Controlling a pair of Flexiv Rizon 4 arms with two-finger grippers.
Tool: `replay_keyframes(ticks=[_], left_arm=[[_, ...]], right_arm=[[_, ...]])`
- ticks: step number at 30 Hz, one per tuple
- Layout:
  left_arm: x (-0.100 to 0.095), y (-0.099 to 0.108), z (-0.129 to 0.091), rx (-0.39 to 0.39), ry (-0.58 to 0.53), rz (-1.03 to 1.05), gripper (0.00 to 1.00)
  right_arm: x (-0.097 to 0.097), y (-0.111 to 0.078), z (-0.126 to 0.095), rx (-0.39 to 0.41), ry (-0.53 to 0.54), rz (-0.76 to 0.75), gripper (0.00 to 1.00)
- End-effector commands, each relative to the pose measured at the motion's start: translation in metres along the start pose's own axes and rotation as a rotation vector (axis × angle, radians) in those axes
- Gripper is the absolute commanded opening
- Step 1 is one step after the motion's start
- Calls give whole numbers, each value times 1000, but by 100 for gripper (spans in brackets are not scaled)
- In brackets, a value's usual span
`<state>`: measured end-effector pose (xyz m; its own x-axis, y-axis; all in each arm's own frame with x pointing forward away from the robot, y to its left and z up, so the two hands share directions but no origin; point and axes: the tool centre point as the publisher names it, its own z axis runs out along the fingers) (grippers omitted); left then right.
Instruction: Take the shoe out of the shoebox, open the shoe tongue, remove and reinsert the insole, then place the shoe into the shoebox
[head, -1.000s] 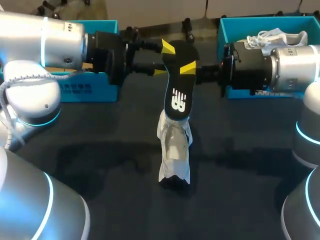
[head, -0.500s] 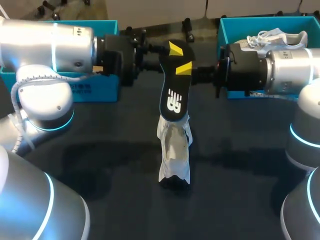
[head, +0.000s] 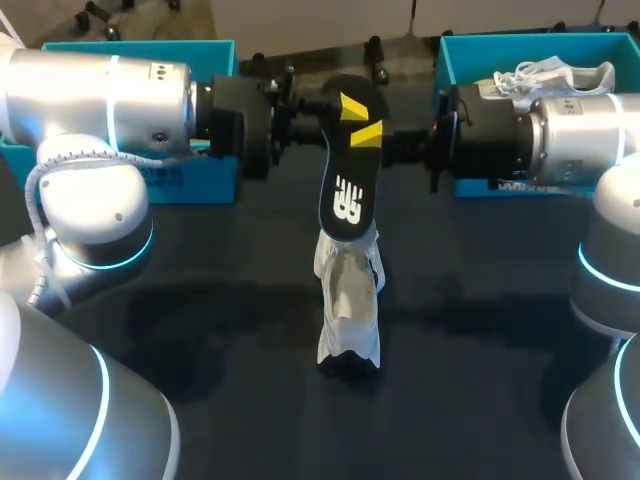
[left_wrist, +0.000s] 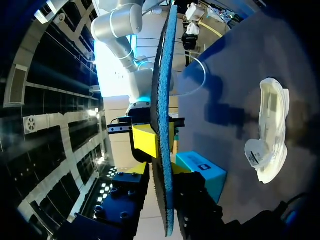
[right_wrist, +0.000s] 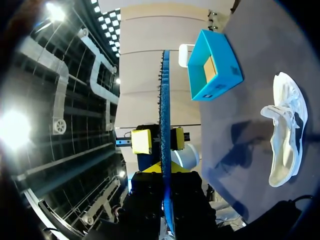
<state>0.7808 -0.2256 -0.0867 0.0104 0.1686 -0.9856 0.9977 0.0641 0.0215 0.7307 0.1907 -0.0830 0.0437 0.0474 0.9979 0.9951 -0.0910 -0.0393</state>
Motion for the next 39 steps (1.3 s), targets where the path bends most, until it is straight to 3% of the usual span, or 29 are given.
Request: replay_keyframes(ticks=[1,6,12,17,18,19,20,21,29,39], left_arm=[[3,-4,-2,-4,-7,2,23],[4,-6,-3,-6,-10,-3,18],[5,-7,-3,-5,-8,-2,0],[6,-9,-2,4,-8,-11,0],[6,-9,-2,5,-7,-16,0],[7,-9,-2,5,-8,-20,0],[8,-9,-2,5,-8,-22,0],[9,-9,-2,5,-8,-24,0],[13,-10,-2,12,-15,-28,0],[17,-18,-1,38,-45,-61,0]], right_arm=[[0,1,1,0,-4,-2,0],[0,1,1,1,-5,-2,0],[-1,0,1,3,-4,2,0],[-3,-3,0,0,-3,2,0],[-4,-3,0,-2,-4,3,9],[-4,-4,-1,-3,-4,3,40],[-5,-5,-3,-6,-9,5,93],[-5,-6,-5,-16,-12,5,100],[-2,-12,-26,-35,-40,-25,100],[-5,-6,-59,-39,-114,-116,100]])
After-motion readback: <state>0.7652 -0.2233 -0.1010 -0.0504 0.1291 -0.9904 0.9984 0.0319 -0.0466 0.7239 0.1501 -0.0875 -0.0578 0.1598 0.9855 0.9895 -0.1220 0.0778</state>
